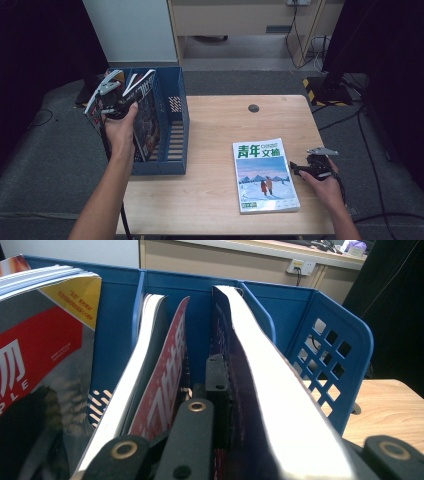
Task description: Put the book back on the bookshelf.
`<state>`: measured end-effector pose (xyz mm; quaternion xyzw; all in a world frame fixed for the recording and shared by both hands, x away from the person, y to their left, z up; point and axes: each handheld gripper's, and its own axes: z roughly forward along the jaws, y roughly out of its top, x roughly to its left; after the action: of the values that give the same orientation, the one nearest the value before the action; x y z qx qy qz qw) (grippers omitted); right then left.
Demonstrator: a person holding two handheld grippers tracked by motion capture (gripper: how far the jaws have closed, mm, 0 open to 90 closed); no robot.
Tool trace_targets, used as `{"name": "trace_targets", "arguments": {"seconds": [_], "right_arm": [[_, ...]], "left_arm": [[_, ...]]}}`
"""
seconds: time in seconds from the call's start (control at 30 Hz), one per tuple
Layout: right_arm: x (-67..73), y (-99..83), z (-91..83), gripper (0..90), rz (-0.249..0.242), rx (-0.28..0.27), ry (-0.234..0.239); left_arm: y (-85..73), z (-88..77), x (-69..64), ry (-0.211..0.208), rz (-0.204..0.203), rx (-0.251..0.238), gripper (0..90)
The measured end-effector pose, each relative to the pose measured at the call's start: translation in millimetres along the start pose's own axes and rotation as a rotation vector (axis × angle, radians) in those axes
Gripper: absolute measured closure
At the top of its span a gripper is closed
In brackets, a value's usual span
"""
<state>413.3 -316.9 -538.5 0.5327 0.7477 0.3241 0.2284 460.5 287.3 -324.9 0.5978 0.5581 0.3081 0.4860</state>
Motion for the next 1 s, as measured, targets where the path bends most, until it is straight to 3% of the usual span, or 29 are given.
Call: {"name": "trace_targets", "arguments": {"seconds": [0.3,0.57,1.0], "right_arm": [[-0.2,-0.1,0.2,13.4,-0.003,-0.001,0.0],[-0.1,0.0,0.1,13.4,-0.002,-0.001,0.0],[-0.2,-0.1,0.2,13.4,-0.004,-0.001,0.001]], "left_arm": [[-6.5,-2.1,0.8,0.01,0.016,0.04,81.8],[-6.6,-7.0,-4.7,0.034,0.086,0.075,81.5],[-10.4,-14.9,-5.2,0.036,0.135,0.121,80.6]]}}
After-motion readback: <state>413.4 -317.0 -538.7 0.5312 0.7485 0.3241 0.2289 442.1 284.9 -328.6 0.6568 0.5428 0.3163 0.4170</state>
